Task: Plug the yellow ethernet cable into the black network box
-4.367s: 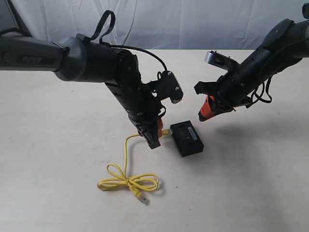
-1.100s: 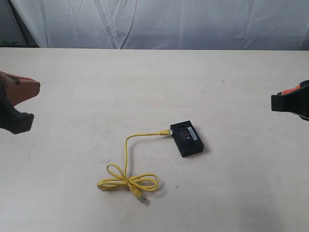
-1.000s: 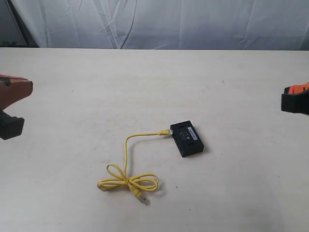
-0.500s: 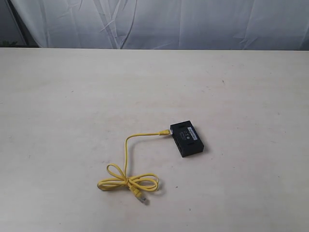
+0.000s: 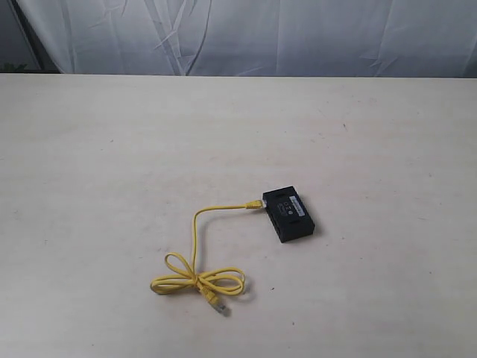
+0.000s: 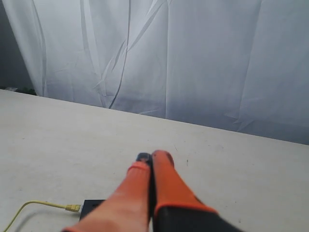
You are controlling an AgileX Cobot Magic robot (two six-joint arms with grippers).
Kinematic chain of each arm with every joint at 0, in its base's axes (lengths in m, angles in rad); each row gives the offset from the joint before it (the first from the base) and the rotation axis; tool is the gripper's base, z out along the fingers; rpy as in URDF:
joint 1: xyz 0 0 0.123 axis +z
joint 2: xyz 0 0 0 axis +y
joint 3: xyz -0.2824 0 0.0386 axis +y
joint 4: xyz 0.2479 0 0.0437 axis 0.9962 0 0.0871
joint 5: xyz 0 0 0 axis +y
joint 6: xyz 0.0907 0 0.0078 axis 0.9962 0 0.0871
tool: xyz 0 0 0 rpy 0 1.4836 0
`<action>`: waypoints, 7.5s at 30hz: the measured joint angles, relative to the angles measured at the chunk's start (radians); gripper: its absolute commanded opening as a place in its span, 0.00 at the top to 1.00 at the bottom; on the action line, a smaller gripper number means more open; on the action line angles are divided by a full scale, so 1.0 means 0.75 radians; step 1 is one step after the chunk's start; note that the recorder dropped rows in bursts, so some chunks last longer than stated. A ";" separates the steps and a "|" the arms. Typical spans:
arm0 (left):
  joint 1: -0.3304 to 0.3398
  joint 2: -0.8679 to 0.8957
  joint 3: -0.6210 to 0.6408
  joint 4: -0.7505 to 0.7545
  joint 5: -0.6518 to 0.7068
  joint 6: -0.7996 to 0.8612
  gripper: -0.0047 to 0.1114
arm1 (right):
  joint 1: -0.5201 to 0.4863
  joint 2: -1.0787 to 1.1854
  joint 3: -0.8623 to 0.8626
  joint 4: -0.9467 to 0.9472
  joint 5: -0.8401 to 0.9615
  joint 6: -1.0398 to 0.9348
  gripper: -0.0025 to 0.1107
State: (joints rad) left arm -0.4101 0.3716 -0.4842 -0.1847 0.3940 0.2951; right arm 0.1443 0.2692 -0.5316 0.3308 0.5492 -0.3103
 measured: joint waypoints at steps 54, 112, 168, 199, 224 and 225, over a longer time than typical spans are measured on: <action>0.515 -0.488 0.640 -0.074 -0.090 -0.003 0.96 | 0.000 0.000 0.003 0.000 0.000 0.000 0.99; 0.515 -0.488 0.640 0.276 -0.219 -0.344 0.96 | 0.000 0.000 0.003 0.003 0.000 0.000 0.99; 0.515 -0.488 0.640 0.276 -0.219 -0.346 0.96 | -0.213 -0.351 0.184 0.013 -0.005 0.000 0.99; 0.515 -0.488 0.640 0.276 -0.219 -0.346 0.96 | -0.357 -0.351 0.454 -0.363 -0.030 0.348 0.99; 0.515 -0.488 0.640 0.276 -0.219 -0.346 0.96 | -0.201 -0.351 0.459 -0.388 -0.048 0.357 0.99; 0.515 -0.488 0.640 0.276 -0.219 -0.346 0.96 | -0.191 -0.351 0.462 -0.390 -0.056 0.357 0.99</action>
State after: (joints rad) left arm -0.0237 0.0059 -0.0044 0.0226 0.2295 0.0355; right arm 0.0014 0.0057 -0.1851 0.0383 0.5072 -0.0429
